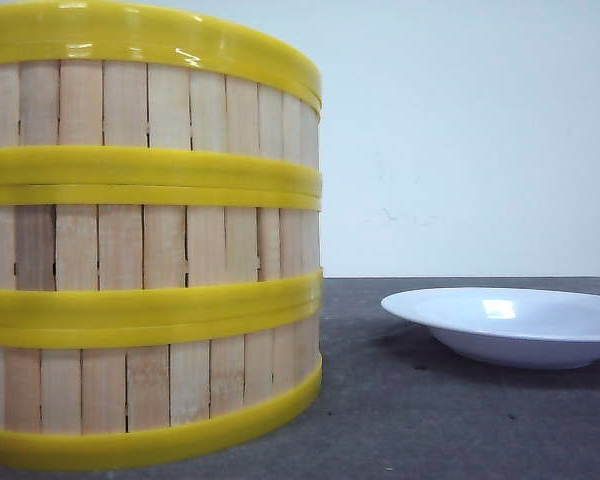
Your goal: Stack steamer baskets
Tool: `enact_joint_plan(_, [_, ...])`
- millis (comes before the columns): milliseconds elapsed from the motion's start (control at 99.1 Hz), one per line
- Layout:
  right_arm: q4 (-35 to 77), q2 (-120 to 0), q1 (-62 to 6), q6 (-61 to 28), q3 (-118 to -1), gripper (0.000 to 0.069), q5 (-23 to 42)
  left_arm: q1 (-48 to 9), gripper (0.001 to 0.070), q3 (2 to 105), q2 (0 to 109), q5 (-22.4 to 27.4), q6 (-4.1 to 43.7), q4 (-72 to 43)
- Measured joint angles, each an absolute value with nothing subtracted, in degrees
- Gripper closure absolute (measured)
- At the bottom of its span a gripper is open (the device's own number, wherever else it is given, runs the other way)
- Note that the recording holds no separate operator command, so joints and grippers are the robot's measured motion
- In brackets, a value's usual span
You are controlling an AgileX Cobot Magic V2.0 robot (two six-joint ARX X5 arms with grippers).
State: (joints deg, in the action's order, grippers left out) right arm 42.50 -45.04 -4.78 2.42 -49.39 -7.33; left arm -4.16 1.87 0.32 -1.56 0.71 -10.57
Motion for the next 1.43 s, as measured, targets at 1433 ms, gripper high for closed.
enact_joint_plan(1433, [9.69, -0.3, -6.35, 3.73, -0.97, 0.0683, -4.49, -4.16, 0.0695, 1.87, 0.3, -1.56, 0.71, -10.55])
